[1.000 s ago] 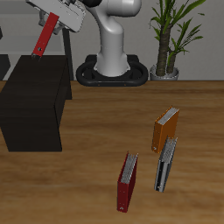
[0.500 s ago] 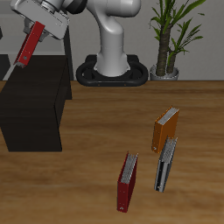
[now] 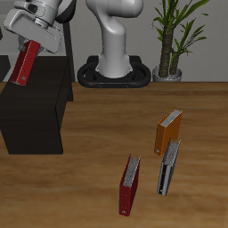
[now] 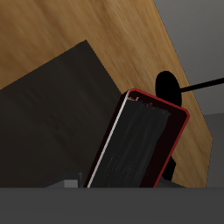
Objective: Place the left red book flat on top of the shelf
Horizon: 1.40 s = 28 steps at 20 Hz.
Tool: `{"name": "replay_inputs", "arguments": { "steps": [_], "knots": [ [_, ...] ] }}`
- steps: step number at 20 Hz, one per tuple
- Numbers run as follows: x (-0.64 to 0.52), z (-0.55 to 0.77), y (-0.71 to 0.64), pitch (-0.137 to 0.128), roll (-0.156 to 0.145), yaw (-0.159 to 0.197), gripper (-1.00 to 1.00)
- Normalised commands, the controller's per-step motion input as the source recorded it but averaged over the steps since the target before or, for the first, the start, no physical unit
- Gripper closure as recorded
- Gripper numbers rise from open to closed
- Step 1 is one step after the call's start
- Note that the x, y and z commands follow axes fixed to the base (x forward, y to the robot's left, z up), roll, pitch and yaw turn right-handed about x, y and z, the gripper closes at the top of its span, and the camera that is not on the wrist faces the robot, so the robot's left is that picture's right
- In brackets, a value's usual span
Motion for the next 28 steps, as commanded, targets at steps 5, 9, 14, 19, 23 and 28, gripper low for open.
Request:
{"name": "replay_inputs", "arguments": {
  "steps": [5, 9, 14, 19, 23, 28],
  "knots": [
    [0.12, -0.2, 0.22, 0.023, 0.021, -0.004, -1.0],
    [0.06, -0.07, 0.32, 0.03, 0.079, 0.0, -1.0],
    [0.03, -0.05, 0.31, 0.037, 0.07, -0.033, -1.0],
    [0.0, -0.03, 0.5, 0.045, 0.13, -0.055, -1.0],
    [-0.08, 0.04, 0.56, 0.017, 0.134, -0.056, -1.0],
    [-0.13, -0.1, 0.53, 0.001, 0.133, 0.004, -1.0]
  ]
}}
